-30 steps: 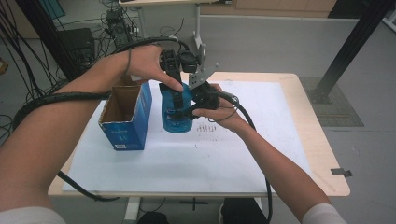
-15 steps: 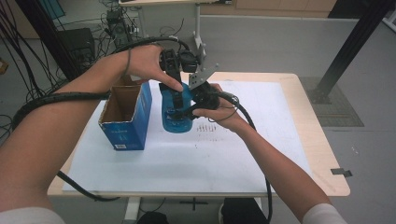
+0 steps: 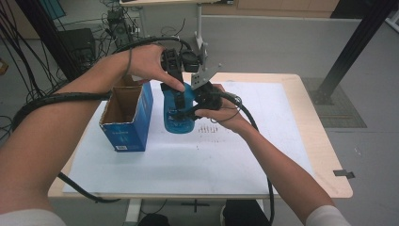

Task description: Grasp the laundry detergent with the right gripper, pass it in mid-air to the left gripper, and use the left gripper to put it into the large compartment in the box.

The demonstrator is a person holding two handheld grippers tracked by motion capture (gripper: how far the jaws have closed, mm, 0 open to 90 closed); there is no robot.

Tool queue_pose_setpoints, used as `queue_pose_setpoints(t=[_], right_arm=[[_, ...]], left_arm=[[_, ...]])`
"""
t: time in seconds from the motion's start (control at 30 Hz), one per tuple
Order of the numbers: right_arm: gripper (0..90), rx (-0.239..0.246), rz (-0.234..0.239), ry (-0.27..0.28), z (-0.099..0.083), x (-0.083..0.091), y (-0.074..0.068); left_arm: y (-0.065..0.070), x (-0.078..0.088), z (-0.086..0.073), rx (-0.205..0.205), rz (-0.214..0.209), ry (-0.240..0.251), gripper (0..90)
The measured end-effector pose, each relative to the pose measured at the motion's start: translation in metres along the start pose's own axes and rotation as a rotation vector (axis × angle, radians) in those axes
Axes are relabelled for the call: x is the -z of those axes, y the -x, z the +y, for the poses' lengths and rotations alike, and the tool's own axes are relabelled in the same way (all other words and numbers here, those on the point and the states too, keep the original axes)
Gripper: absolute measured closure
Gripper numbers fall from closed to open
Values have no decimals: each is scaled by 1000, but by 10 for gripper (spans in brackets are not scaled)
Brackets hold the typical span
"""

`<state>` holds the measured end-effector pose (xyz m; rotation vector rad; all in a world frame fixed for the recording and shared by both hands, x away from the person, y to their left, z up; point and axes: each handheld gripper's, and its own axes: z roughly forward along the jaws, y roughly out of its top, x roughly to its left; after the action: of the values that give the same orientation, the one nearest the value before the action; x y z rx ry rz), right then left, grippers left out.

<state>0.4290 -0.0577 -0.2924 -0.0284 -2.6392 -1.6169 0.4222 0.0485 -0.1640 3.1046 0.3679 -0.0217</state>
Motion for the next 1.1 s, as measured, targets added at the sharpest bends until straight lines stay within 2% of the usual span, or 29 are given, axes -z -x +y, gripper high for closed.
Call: queue_pose_setpoints(t=[1.1], right_arm=[[441,-1,2,1,1,0,-1]], left_arm=[[1,1,-1,0,2,4,55]])
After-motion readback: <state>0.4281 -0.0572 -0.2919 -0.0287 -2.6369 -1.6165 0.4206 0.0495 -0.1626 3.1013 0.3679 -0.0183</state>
